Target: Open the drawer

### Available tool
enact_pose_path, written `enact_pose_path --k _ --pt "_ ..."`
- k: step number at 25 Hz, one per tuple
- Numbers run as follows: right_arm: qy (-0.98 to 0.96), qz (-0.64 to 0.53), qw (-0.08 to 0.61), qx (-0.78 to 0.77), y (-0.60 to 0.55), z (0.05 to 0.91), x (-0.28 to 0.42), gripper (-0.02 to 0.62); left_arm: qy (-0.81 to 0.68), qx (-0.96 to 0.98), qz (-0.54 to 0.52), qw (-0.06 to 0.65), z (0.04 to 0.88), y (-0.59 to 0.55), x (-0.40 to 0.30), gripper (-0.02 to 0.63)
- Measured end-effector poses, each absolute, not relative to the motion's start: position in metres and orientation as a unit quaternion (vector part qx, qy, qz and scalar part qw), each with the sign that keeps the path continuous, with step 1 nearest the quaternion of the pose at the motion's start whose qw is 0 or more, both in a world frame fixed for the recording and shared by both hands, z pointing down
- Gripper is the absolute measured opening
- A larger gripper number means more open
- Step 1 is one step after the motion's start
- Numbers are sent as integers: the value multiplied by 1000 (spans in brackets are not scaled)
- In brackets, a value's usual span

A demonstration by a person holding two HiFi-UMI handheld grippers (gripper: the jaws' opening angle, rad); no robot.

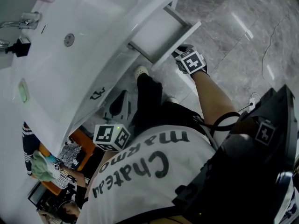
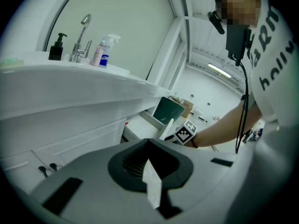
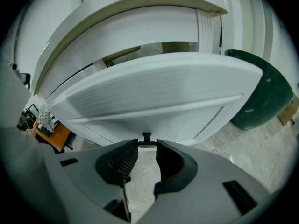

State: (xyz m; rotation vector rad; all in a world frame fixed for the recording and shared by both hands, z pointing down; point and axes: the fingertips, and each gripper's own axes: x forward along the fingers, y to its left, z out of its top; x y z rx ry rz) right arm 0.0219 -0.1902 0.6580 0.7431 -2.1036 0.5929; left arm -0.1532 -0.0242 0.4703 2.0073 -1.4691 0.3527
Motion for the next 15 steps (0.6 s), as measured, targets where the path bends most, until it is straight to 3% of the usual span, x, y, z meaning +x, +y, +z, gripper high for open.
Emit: enact_pose_path --k 15 --pt "-820 241 418 307 -169 666 46 128 -566 755 127 308 471 -6 -158 9"
